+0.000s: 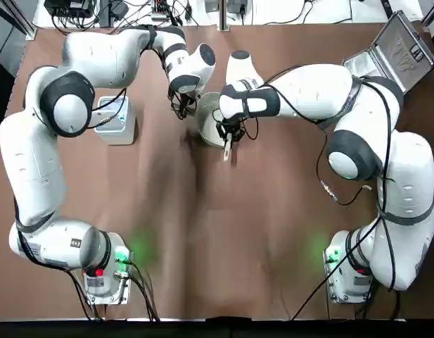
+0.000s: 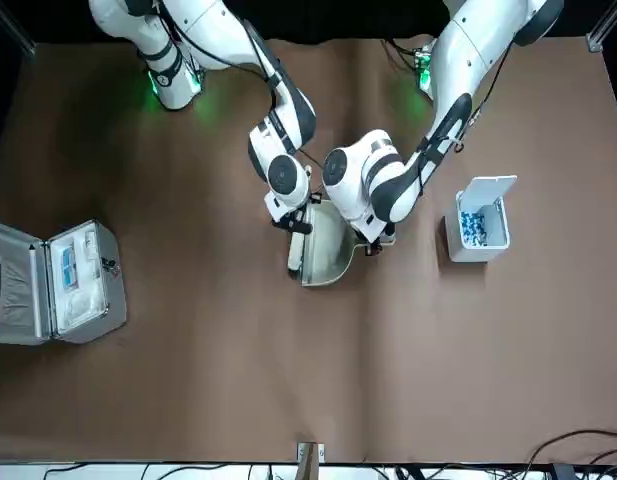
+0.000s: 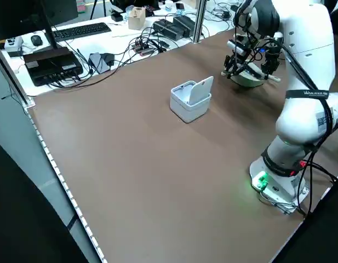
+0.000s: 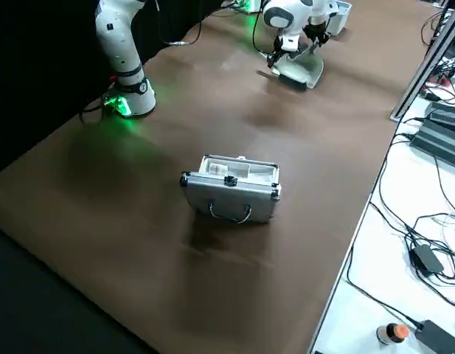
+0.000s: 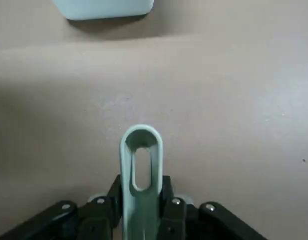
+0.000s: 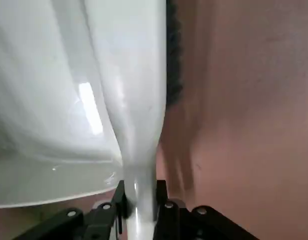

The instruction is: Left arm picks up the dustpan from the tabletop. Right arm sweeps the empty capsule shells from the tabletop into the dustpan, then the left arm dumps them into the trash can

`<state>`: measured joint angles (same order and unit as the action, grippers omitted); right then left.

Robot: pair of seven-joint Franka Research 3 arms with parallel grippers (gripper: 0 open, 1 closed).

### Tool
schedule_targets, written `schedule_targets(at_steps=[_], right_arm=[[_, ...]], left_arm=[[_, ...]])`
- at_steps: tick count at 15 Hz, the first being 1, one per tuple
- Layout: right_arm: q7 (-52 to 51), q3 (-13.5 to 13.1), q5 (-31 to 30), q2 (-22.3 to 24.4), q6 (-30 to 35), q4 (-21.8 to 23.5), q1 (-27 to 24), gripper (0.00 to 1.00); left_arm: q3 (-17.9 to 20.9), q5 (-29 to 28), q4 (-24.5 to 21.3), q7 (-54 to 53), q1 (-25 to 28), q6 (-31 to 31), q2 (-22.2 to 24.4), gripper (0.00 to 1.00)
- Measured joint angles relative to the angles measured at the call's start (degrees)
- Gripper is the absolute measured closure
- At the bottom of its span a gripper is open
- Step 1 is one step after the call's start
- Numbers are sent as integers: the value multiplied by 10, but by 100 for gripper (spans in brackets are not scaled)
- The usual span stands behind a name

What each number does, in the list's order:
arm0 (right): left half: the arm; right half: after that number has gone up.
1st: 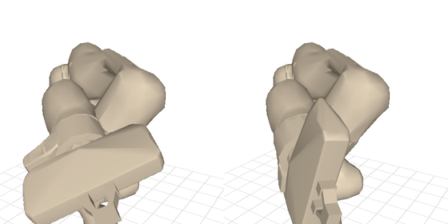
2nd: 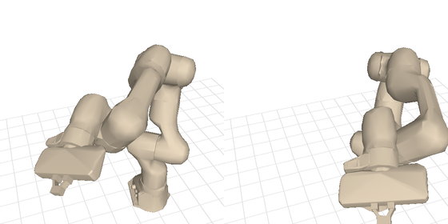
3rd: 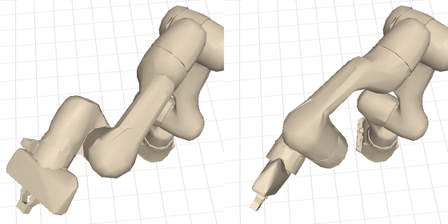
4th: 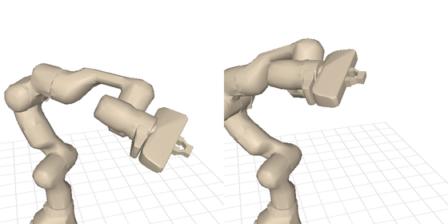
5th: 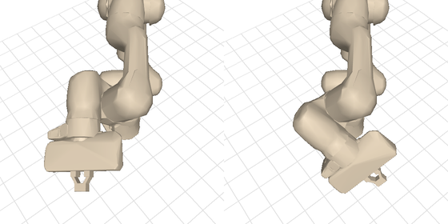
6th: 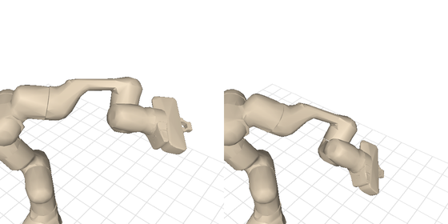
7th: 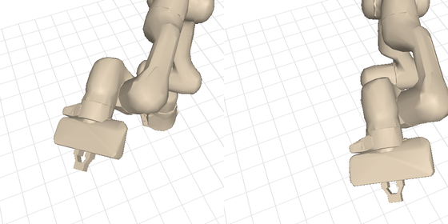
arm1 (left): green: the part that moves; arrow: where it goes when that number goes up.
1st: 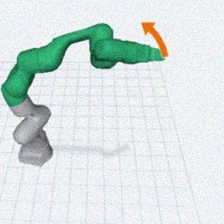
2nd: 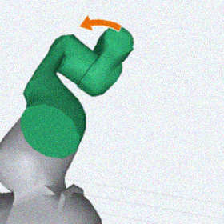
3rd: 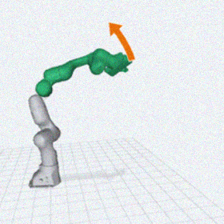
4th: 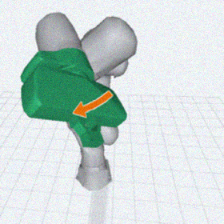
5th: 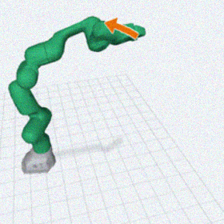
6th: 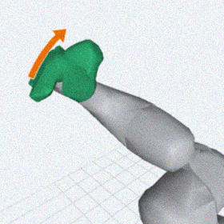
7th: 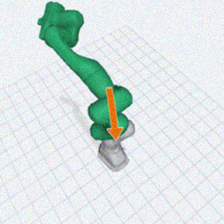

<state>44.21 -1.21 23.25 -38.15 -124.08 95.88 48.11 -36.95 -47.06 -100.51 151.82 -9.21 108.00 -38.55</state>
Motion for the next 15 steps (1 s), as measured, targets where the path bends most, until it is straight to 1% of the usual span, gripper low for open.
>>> schedule_targets(at_steps=[5, 15], right_arm=[[0, 1, 6, -15, 0, -18, 0, 74], [-2, 5, 61, -19, 0, -43, 15, 74]], left_arm=[[0, 0, 0, 0, 0, 0, 0, 67], [0, 0, 0, 0, 0, 0, 0, 67]])
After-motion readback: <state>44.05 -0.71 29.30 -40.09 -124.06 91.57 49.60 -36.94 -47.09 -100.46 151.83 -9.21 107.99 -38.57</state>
